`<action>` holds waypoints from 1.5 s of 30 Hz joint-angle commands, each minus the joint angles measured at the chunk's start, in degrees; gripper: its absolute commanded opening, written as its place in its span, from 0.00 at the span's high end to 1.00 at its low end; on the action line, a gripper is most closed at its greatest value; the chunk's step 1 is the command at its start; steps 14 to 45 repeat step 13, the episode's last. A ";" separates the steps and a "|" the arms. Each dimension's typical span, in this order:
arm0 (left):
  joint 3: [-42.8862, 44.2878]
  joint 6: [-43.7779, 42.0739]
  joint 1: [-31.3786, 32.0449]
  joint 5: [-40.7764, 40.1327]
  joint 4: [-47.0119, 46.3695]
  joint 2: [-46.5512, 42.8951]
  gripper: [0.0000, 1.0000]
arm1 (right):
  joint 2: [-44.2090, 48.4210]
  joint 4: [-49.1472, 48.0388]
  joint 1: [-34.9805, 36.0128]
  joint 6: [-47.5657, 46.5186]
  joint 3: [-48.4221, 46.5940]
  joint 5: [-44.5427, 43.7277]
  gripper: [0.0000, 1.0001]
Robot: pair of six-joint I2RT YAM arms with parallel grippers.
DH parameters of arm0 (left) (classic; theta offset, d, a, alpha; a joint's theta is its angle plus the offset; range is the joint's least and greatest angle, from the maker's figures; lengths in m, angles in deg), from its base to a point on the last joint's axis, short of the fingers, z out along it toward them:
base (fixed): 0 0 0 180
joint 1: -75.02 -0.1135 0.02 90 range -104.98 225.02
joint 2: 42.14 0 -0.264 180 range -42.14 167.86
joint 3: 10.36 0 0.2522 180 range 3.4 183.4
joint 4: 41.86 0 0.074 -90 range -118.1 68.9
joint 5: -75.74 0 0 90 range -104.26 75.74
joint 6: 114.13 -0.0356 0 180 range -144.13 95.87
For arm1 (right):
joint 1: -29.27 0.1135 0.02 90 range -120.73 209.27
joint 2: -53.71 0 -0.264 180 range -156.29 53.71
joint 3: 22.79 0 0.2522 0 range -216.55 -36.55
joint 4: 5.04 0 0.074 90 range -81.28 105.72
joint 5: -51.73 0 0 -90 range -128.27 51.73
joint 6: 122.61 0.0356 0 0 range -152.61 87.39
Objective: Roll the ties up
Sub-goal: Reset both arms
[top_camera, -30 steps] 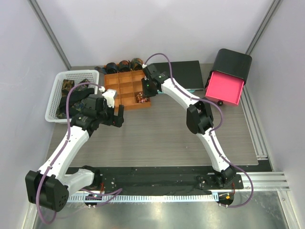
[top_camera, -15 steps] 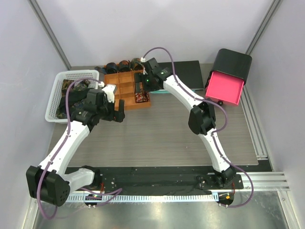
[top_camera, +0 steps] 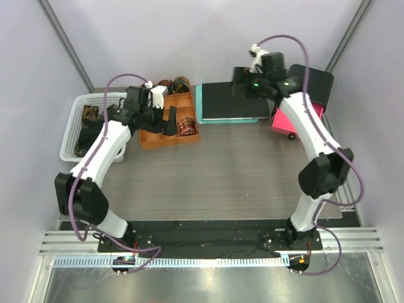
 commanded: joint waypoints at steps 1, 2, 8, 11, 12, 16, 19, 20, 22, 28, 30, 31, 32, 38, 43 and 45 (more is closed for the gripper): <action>4.68 -1.74 -0.26 1.80 4.96 3.63 0.00 | 7.77 -0.24 -5.79 -5.27 11.33 2.42 0.00; 4.33 -1.91 -0.17 1.54 5.41 3.98 0.00 | 9.70 -0.59 -6.32 -7.02 16.14 1.46 0.00; -2.78 -2.53 -0.26 1.80 7.96 2.76 0.00 | 22.53 -2.26 -8.70 -12.75 35.65 1.81 0.00; -7.17 -2.53 -0.26 1.19 6.73 -0.92 0.00 | 27.98 -2.35 -9.49 -12.84 42.08 2.25 0.00; -7.97 -2.36 -0.26 0.84 6.12 -1.72 0.00 | 29.30 -2.52 -9.66 -12.93 43.33 2.42 0.00; -9.10 -2.09 -0.17 -0.56 5.85 -3.03 0.00 | 31.84 -3.05 -10.19 -12.75 45.26 2.25 0.00; -9.10 -2.09 -0.17 -0.56 5.85 -3.03 0.00 | 31.84 -3.05 -10.19 -12.75 45.26 2.25 0.00; -9.10 -2.09 -0.17 -0.56 5.85 -3.03 0.00 | 31.84 -3.05 -10.19 -12.75 45.26 2.25 0.00; -9.10 -2.09 -0.17 -0.56 5.85 -3.03 0.00 | 31.84 -3.05 -10.19 -12.75 45.26 2.25 0.00; -9.10 -2.09 -0.17 -0.56 5.85 -3.03 0.00 | 31.84 -3.05 -10.19 -12.75 45.26 2.25 0.00; -9.10 -2.09 -0.17 -0.56 5.85 -3.03 0.00 | 31.84 -3.05 -10.19 -12.75 45.26 2.25 0.00; -9.10 -2.09 -0.17 -0.56 5.85 -3.03 0.00 | 31.84 -3.05 -10.19 -12.75 45.26 2.25 0.00; -9.10 -2.09 -0.17 -0.56 5.85 -3.03 0.00 | 31.84 -3.05 -10.19 -12.75 45.26 2.25 0.00; -9.10 -2.09 -0.17 -0.56 5.85 -3.03 0.00 | 31.84 -3.05 -10.19 -12.75 45.26 2.25 0.00; -9.10 -2.09 -0.17 -0.56 5.85 -3.03 0.00 | 31.84 -3.05 -10.19 -12.75 45.26 2.25 0.00; -9.10 -2.09 -0.17 -0.56 5.85 -3.03 0.00 | 31.84 -3.05 -10.19 -12.75 45.26 2.25 0.00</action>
